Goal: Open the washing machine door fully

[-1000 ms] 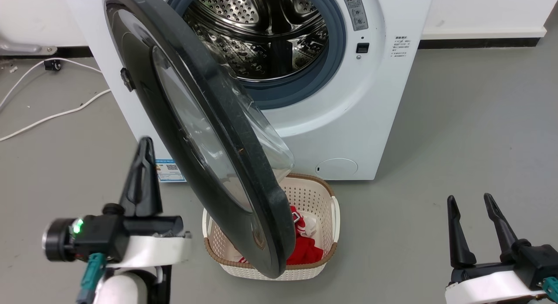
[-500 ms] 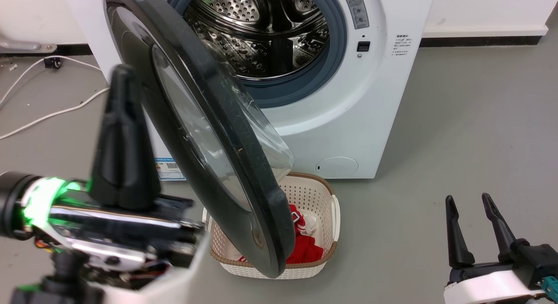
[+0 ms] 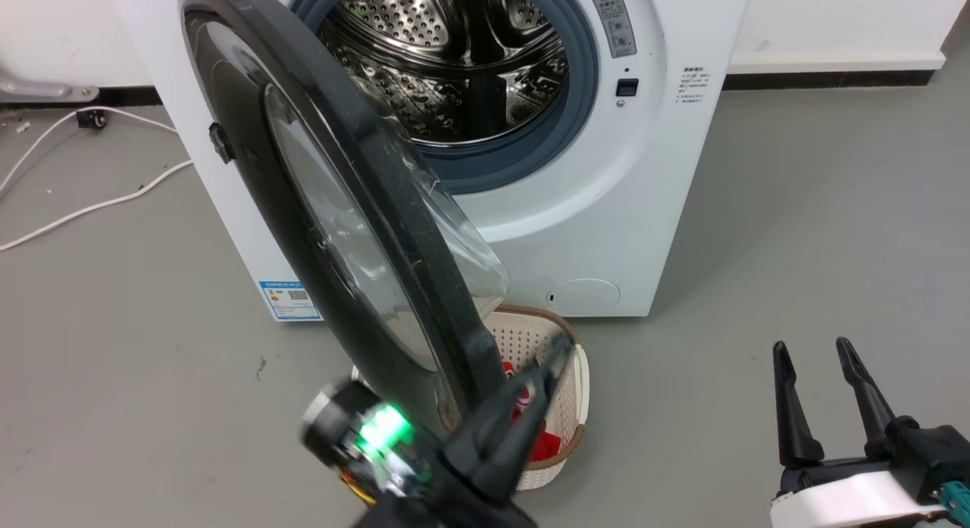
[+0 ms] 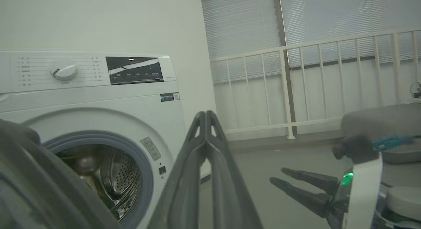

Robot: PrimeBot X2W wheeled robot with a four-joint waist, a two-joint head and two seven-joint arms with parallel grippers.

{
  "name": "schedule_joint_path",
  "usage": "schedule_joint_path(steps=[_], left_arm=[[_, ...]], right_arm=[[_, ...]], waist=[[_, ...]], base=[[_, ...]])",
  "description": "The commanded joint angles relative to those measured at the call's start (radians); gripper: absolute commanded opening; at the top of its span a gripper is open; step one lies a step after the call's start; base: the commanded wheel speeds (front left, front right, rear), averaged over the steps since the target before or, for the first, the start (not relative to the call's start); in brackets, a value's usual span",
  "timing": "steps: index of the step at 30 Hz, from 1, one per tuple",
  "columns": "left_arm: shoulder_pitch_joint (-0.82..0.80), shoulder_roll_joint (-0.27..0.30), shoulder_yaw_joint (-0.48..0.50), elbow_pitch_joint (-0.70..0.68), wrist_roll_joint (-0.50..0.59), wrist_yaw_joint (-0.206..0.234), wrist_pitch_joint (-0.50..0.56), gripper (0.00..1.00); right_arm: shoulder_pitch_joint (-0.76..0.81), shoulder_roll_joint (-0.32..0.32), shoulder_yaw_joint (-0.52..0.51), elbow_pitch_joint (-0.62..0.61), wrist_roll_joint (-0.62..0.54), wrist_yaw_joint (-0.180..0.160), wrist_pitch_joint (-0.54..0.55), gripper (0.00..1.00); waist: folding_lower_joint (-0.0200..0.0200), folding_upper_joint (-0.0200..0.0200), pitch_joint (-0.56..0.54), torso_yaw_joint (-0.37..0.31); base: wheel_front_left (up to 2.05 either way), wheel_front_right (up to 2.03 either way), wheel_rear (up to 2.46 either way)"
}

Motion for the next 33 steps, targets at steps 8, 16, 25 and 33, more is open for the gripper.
schedule_joint_path(steps=[8,16,25,33], left_arm=[[0.076,0.051,-0.118,0.263,-0.064,-0.006,-0.001,0.0],[0.01,0.018,-0.121,0.44,-0.088,0.008,0.0,0.0],[-0.096,-0.055,-0.085,0.52,-0.12,0.032,-0.001,0.0],[-0.16,-0.077,-0.069,0.609,-0.158,0.072,-0.001,0.0]], right_arm=[[0.017,0.002,0.001,0.005,0.012,-0.001,-0.001,1.0],[0.008,0.002,0.004,0.011,0.021,-0.001,-0.001,1.0],[-0.01,0.002,0.005,0.023,0.037,-0.001,-0.001,1.0],[-0.02,0.002,0.02,0.034,0.042,-0.001,-0.001,1.0]], waist=[[0.0,0.0,-0.01,0.001],[0.0,0.0,0.004,0.003],[0.0,0.0,0.01,-0.005],[0.0,0.0,0.014,-0.014]], base=[[0.0,0.0,0.0],[0.0,0.0,0.0],[0.0,0.0,0.0],[0.0,0.0,0.0]])
